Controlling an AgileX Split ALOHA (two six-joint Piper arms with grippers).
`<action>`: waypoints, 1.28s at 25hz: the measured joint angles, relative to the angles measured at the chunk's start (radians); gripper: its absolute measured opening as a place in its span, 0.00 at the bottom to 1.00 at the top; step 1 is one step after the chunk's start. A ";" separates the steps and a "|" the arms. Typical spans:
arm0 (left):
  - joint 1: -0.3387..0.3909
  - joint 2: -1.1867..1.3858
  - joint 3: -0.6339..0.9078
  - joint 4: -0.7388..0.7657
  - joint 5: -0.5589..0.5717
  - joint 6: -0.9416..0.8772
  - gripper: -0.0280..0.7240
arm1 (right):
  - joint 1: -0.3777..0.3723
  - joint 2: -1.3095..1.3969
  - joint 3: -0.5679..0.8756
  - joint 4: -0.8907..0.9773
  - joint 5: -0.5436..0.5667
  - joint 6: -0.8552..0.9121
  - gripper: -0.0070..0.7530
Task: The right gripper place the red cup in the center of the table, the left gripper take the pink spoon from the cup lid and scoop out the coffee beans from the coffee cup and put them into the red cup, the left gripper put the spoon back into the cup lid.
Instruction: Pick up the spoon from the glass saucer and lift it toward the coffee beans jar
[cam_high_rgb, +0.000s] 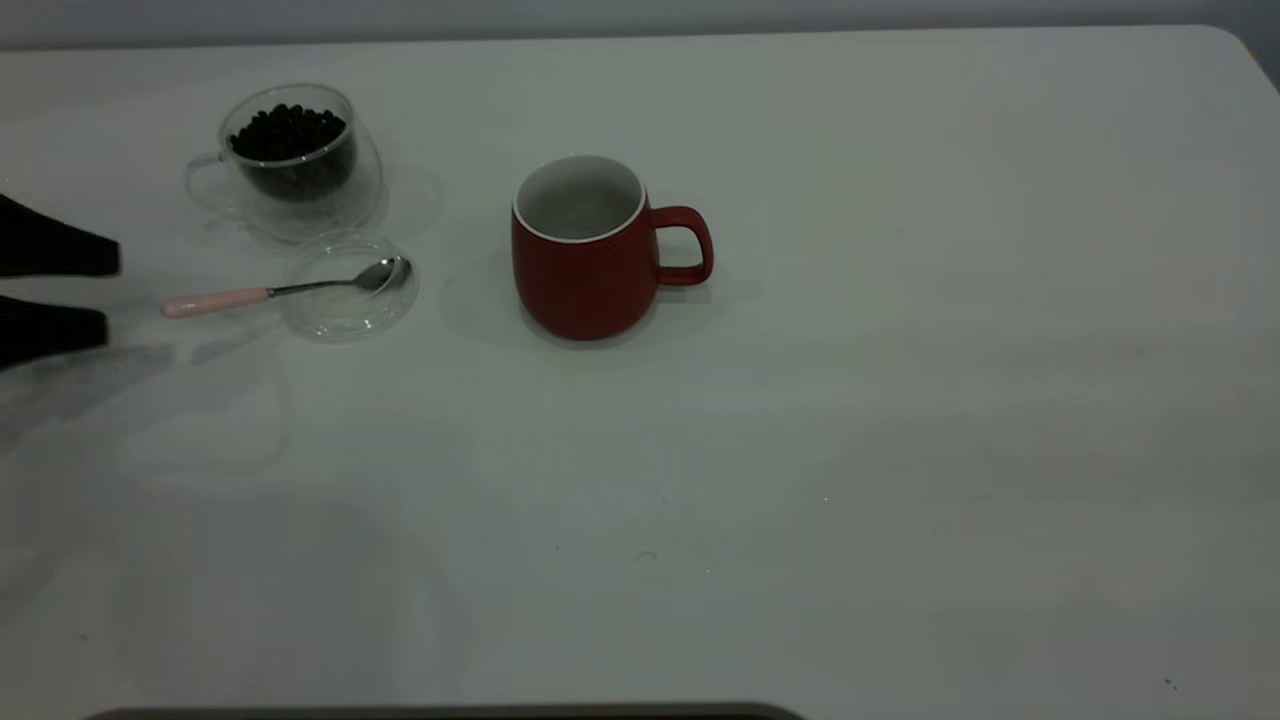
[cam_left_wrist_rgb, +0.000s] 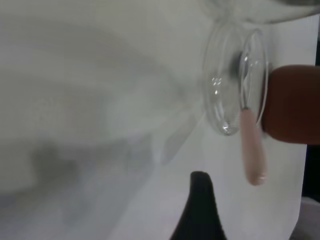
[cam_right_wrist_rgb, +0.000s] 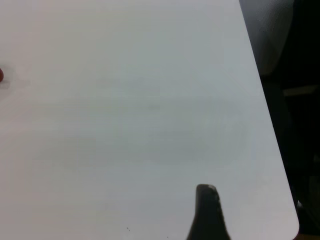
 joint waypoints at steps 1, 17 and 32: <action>-0.010 0.013 -0.005 -0.007 0.002 0.002 0.94 | 0.000 0.000 0.000 0.000 0.000 0.000 0.79; -0.129 0.074 -0.041 -0.123 0.027 0.018 0.93 | 0.000 0.000 0.000 0.000 0.000 0.000 0.79; -0.146 0.075 -0.041 -0.151 0.037 -0.042 0.78 | 0.000 0.000 0.000 0.000 0.000 0.001 0.79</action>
